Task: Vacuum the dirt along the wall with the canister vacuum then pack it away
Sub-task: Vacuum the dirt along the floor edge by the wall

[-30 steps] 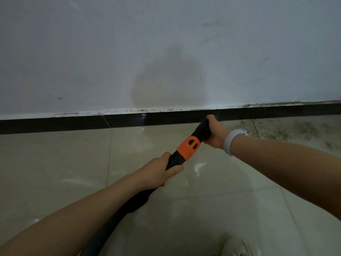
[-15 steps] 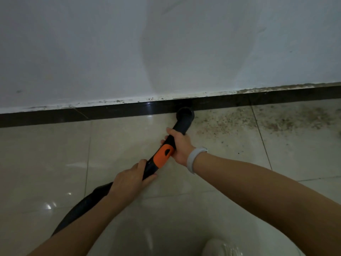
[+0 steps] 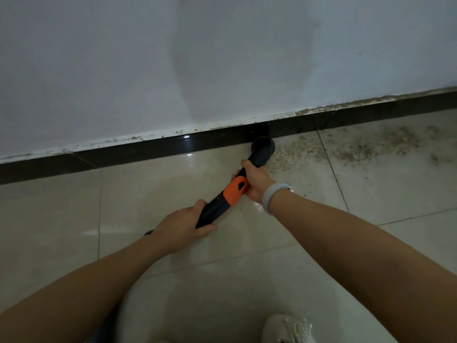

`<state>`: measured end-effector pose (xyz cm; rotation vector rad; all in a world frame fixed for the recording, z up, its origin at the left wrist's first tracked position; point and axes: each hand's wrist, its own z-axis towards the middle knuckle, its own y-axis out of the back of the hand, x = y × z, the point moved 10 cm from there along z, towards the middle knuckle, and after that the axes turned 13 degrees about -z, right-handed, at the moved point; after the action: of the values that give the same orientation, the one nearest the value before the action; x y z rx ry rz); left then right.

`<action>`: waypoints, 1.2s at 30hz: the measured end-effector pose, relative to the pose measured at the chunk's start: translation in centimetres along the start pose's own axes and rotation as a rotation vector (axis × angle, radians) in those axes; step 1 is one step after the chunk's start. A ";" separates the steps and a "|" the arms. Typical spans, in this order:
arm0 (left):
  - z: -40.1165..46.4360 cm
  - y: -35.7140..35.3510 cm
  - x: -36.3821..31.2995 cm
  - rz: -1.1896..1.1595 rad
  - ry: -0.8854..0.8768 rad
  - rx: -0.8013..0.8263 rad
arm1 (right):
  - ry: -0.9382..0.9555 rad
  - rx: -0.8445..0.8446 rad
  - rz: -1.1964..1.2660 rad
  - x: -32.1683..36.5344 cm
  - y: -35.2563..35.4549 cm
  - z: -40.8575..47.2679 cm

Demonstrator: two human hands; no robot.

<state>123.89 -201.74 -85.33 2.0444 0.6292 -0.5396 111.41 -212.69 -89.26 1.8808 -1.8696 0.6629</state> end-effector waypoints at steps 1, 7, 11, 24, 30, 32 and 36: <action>0.1 -0.4 -0.2 0.007 -0.009 0.014 | 0.011 -0.028 0.001 0.6 1.4 0.1; 0.1 -1.3 -1.3 0.159 -0.082 -0.075 | 0.057 -0.155 -0.014 2.3 5.3 -0.3; -0.8 0.0 -0.4 0.107 -0.085 -0.133 | -0.017 0.010 0.173 0.0 2.2 -2.3; -6.0 2.7 4.0 -0.487 0.105 -0.255 | -0.084 0.257 -0.065 -3.1 -6.9 -7.3; -8.9 3.8 7.7 -0.572 0.248 -0.440 | -0.147 0.337 -0.202 -6.6 -13.1 -8.6; -9.3 3.5 8.2 -0.609 0.267 -0.440 | -0.136 0.336 -0.234 -6.8 -13.6 -8.7; -8.8 2.6 7.3 -0.628 0.268 -0.419 | -0.131 0.305 -0.241 -6.8 -12.1 -8.3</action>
<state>132.33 -193.78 -83.67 1.5106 1.4388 -0.4363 123.19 -202.04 -86.12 2.3495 -1.6502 0.7951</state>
